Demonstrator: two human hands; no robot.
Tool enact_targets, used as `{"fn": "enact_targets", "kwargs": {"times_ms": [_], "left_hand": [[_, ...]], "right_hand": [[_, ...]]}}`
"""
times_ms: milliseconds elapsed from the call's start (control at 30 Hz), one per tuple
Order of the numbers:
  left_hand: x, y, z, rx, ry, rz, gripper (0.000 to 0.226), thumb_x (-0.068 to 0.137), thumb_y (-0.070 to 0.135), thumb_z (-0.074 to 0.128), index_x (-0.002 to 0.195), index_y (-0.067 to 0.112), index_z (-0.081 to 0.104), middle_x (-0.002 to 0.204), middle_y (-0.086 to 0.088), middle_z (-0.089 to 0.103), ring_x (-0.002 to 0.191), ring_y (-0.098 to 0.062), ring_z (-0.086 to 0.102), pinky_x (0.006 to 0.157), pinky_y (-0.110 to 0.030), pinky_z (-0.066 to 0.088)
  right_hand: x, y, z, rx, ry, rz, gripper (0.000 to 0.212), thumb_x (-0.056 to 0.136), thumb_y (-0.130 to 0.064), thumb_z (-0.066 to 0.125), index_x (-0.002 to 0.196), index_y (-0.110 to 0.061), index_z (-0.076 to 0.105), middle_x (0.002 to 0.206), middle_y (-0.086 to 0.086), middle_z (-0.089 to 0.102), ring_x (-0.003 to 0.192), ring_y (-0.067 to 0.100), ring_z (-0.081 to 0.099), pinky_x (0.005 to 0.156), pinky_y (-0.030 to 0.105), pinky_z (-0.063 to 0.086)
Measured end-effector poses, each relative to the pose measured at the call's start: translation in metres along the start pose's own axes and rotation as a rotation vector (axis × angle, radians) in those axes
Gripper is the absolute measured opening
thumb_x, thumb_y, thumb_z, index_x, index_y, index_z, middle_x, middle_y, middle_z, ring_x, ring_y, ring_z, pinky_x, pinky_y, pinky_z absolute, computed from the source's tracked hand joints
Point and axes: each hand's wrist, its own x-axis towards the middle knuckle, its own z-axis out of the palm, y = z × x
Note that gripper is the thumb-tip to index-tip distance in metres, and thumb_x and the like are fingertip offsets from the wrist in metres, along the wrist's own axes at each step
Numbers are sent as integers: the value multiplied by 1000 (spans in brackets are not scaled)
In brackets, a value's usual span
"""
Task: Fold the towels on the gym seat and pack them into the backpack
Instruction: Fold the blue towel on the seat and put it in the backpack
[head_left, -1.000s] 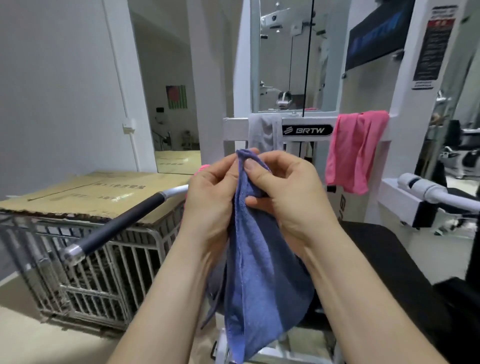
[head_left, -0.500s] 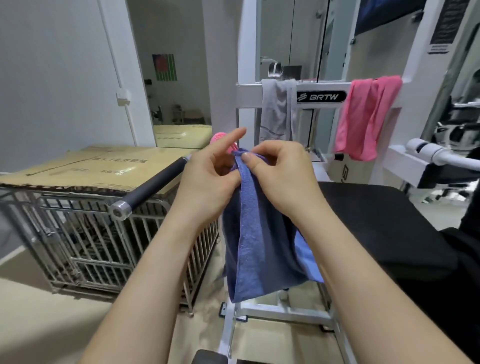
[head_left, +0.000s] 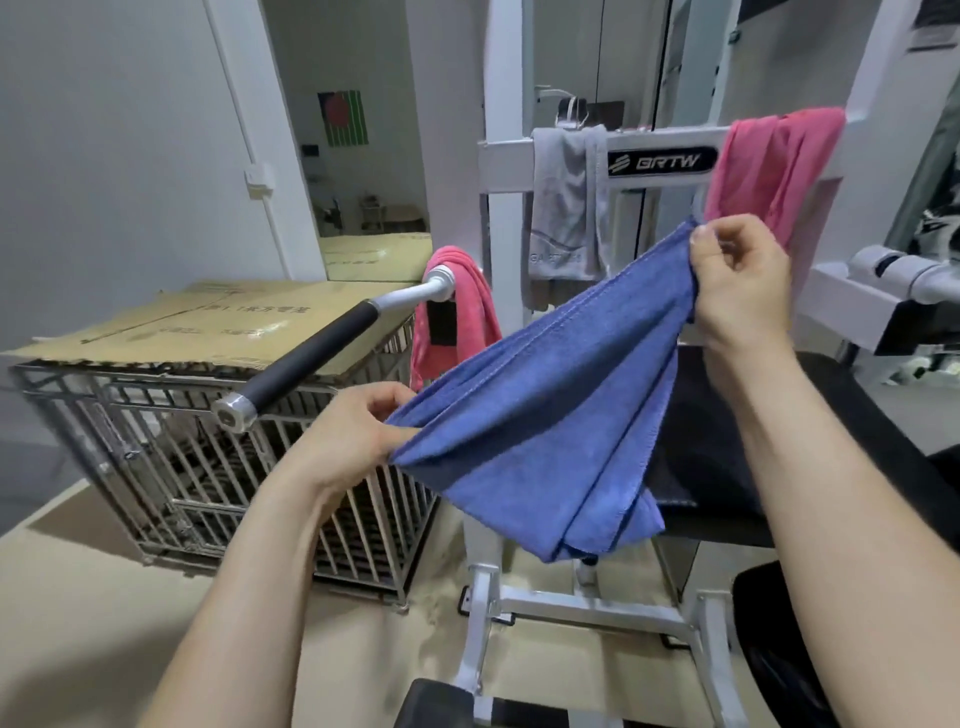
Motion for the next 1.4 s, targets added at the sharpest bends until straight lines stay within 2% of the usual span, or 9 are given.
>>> {"fn": "enact_targets", "kwargs": {"times_ms": [200, 333, 433, 500, 567, 667, 767, 967, 1400], "left_hand": [[2, 10, -12, -651, -141, 266, 52, 50, -5, 68, 92, 25, 65, 84, -4, 66, 65, -19, 58, 53, -20, 42], [-5, 39, -3, -697, -56, 329, 16, 46, 5, 54, 49, 20, 59, 58, 1, 56, 47, -11, 51, 52, -14, 45], [5, 61, -1, -583, 14, 367, 13, 46, 10, 57, 43, 19, 50, 48, 1, 45, 44, -11, 39, 46, -17, 33], [21, 63, 3, -424, 77, 358, 14, 57, 7, 56, 47, 17, 55, 52, -2, 47, 49, -15, 40, 49, -22, 32], [35, 55, 14, -226, 4, 279, 24, 68, 34, 69, 56, 15, 62, 57, -3, 50, 53, -17, 41, 49, -23, 32], [52, 25, 35, 265, -278, 77, 54, 55, 69, 76, 55, 16, 63, 56, 6, 51, 53, -8, 43, 50, -20, 32], [64, -1, 54, 320, -262, 54, 30, 65, 46, 75, 52, 20, 68, 56, 9, 56, 57, -3, 47, 55, -22, 35], [108, -23, 66, 433, 80, 266, 34, 80, 34, 76, 61, 12, 59, 58, -2, 60, 55, -7, 46, 57, -27, 37], [237, -15, 102, 824, 280, 411, 26, 77, -4, 64, 85, 22, 64, 84, 4, 55, 83, -26, 56, 70, -31, 37]], "right_hand": [[-3, -21, -28, 236, -116, 88, 19, 94, -19, 54, 75, -23, 55, 67, -10, 53, 63, 3, 44, 61, 19, 38], [-15, -52, -58, 600, -292, 249, 11, 95, -17, 52, 86, -13, 56, 79, 0, 61, 77, 16, 57, 75, 29, 47], [-18, -69, -74, 792, -394, 506, 23, 93, -25, 54, 110, -11, 51, 103, 13, 55, 104, 30, 52, 93, 42, 43], [-19, -64, -77, 632, -298, 508, 11, 90, -22, 57, 94, -12, 60, 88, 7, 62, 86, 23, 60, 78, 31, 50], [-17, -42, -76, 183, -135, 388, 16, 92, -17, 58, 76, -15, 59, 67, -5, 60, 62, 7, 55, 58, 17, 45], [-14, 12, -77, -334, -117, 352, 20, 93, -20, 54, 77, -11, 58, 74, 0, 59, 69, 14, 52, 63, 25, 43], [-14, 53, -85, -621, -146, 334, 23, 96, -24, 46, 87, -6, 55, 85, 7, 60, 83, 25, 53, 72, 38, 41], [-2, 83, -90, -943, -243, 221, 24, 102, -29, 34, 99, -6, 43, 99, 26, 60, 90, 41, 55, 65, 39, 31], [81, 168, -63, -1195, -364, 77, 22, 104, -24, 26, 105, -6, 37, 97, 26, 63, 69, 34, 45, 57, 38, 29]]}}
